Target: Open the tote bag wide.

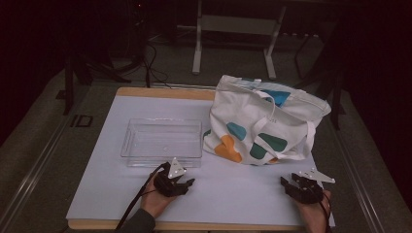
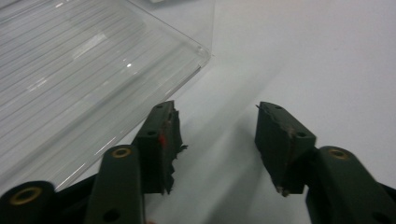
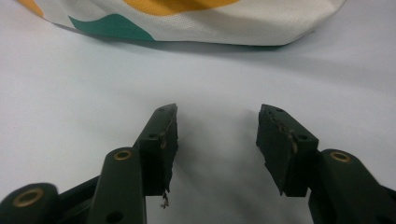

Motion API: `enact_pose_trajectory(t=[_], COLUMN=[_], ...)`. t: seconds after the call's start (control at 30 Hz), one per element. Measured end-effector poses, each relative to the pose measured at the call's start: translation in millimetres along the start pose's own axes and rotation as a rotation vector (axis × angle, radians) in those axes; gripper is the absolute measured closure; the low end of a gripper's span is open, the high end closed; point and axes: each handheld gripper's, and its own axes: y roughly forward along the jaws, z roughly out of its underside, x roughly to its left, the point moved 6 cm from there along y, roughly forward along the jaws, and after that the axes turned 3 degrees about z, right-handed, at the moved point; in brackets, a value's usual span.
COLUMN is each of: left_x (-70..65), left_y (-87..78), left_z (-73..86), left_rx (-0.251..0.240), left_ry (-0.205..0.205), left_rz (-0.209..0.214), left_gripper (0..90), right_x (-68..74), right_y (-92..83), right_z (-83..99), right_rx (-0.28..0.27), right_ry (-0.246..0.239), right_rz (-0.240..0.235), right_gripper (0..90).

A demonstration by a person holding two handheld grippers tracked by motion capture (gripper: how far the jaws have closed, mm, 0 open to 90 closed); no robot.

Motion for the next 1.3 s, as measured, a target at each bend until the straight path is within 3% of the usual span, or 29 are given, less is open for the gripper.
enact_pose_trajectory(t=[0.1,0.27,0.37,0.53,0.6,0.73,0.9,1.0,1.1,1.3], left_x=[-0.7,-1.7,-2.8,-5.6,-7.5,-13.2,-15.6,-16.2,-16.9,-15.4], left_y=[-0.7,-0.8,-1.5,-6.9,-9.0,-13.5,-23.2,-28.3,-31.6,-38.8], left_z=[0.1,-0.3,-0.3,-3.7,-6.3,-11.3,-21.2,-26.3,-30.0,-39.5], left_rx=[-0.005,-0.008,-0.009,-0.027,-0.042,-0.042,-0.049,-0.058,-0.051,-0.060], left_ry=[-0.003,0.009,0.019,0.016,-0.006,0.042,0.083,0.090,0.126,0.144], left_rz=[-0.006,-0.011,-0.015,0.005,0.030,0.034,0.044,0.070,0.062,0.078], left_gripper=[55.4,57.9,58.4,59.7,60.6,60.5,61.1,61.1,60.1,58.5], right_x=[-0.1,-2.8,-1.2,0.9,3.0,4.0,-0.6,-5.4,-12.5,-21.0], right_y=[-0.5,-2.8,-3.6,-5.1,-6.5,-9.4,-12.9,-15.9,-17.9,-20.4], right_z=[-0.1,-0.5,-0.3,-1.8,-3.3,-7.3,-14.7,-19.6,-25.1,-34.2], right_rx=[-0.001,-0.019,-0.021,-0.019,-0.024,-0.024,-0.029,-0.034,-0.045,-0.059], right_ry=[0.005,0.036,0.031,0.029,0.023,0.008,-0.003,0.002,0.020,0.055], right_rz=[0.010,-0.004,-0.011,-0.027,-0.039,-0.038,-0.051,-0.040,-0.030,-0.025], right_gripper=[54.2,57.8,59.2,65.1,67.5,71.5,85.5,86.4,83.0,80.7])
